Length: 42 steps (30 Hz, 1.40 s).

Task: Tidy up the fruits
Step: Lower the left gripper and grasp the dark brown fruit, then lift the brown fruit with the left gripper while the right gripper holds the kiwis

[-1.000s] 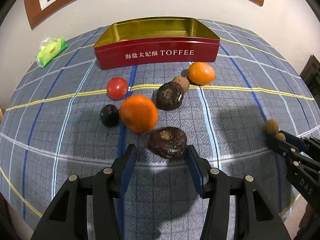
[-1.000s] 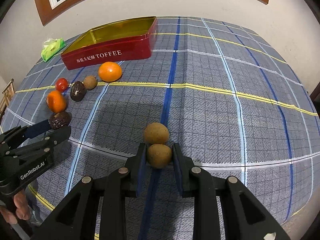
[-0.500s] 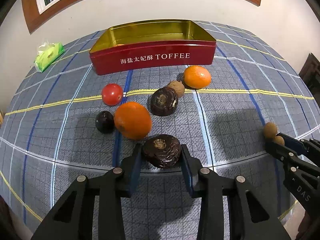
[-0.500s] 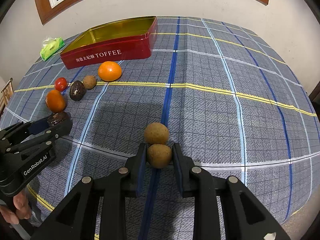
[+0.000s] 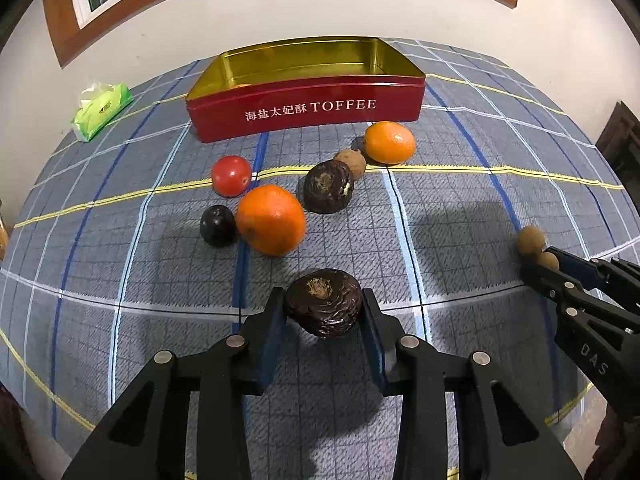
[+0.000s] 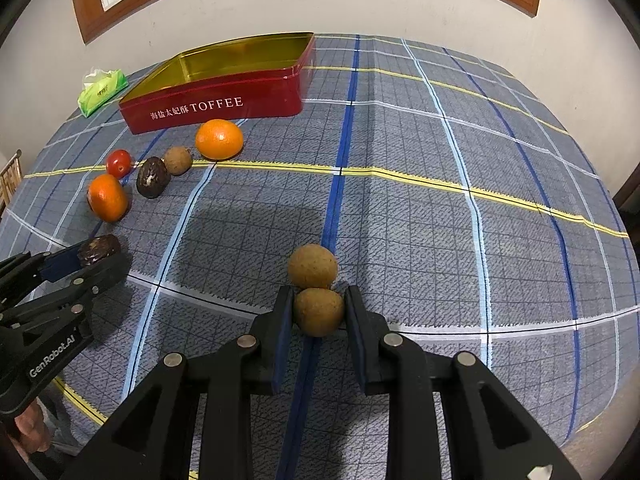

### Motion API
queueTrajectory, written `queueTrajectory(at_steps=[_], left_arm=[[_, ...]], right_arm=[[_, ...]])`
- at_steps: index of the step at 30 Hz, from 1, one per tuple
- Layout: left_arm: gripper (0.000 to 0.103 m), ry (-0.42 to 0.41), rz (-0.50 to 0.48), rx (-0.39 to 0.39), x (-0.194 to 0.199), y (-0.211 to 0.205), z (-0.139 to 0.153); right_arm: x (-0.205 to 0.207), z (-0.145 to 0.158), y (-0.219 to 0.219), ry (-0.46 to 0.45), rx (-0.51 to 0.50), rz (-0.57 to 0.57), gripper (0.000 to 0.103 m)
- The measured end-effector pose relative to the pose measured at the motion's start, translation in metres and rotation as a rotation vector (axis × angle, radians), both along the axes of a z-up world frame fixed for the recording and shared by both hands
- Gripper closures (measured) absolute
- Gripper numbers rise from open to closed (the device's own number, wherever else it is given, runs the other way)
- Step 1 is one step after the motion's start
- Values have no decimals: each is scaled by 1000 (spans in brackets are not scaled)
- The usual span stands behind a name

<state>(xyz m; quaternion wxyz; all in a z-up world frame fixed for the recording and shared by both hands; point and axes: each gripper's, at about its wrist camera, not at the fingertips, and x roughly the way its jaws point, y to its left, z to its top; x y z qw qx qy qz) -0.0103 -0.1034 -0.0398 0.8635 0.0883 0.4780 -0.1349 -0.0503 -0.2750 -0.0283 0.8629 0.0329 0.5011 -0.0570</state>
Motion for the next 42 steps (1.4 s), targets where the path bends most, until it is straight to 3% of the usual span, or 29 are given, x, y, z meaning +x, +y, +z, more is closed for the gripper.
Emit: queueTrajectory(at_steps=[16,42], left_arm=[[66,-47,25,20,-11,22,12],[66,51,183,-25,7,95,2]], right_arm=[[-1,-1,2,-9,-13,-11,79],[4,0,3,46,-19,-19,79]])
